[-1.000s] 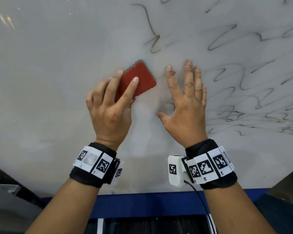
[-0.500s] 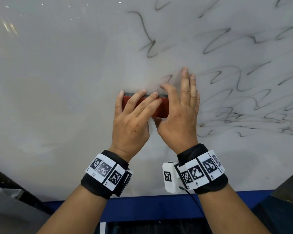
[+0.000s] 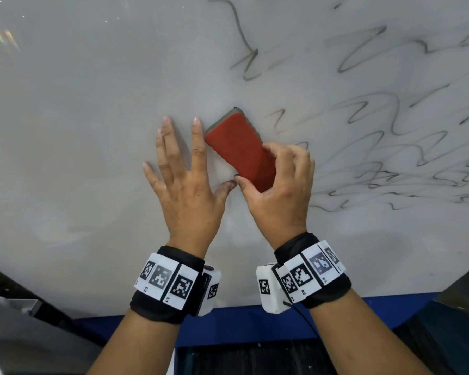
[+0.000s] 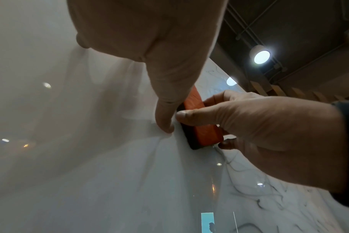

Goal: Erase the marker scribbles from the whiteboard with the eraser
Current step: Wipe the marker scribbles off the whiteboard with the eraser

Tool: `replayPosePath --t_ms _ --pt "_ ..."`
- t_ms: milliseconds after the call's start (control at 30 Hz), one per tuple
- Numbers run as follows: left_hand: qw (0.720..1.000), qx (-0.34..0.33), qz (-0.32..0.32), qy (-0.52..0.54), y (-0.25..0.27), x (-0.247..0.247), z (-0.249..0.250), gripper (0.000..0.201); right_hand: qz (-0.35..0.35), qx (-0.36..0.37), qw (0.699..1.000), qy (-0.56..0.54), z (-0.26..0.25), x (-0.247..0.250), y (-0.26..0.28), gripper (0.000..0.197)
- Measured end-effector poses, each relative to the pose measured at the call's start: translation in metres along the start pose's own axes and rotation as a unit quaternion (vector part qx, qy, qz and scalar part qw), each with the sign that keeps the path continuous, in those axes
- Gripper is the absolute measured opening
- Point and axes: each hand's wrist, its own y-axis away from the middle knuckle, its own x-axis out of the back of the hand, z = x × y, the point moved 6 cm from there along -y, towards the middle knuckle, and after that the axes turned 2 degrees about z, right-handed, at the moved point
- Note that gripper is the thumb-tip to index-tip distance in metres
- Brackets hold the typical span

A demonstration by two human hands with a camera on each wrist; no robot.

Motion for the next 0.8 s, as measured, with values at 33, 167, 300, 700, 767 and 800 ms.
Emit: replayPosePath --t_ms 33,167,300,700,767,800 --pt "1.0 0.0 -0.001 -0.002 0.0 -0.001 -0.001 0.116 0.008 0.002 1.0 0.004 -0.001 -0.001 0.001 0.062" --pt "1.0 0.005 -0.002 -0.002 0.003 -0.001 -0.001 0.112 0.024 0.01 1.0 0.016 0.001 -0.005 0.008 0.058" --pt "1.0 0.012 -0.009 0.008 0.005 -0.003 0.0 0.109 0.054 -0.019 0.998 -0.006 0.025 0.0 0.021 0.059" --pt "1.0 0.017 0.007 0.003 0.007 0.001 -0.001 0.101 0.077 -0.047 0.996 -0.019 0.029 0.0 0.017 0.058" --pt "1.0 0.013 0.026 0.0 0.004 0.006 -0.002 0.098 0.105 -0.067 0.992 -0.028 0.034 0.004 0.013 0.059" --pt "0.999 0.011 0.033 0.002 0.003 0.007 -0.002 0.097 0.114 -0.076 0.99 -0.037 0.034 0.003 0.013 0.059"
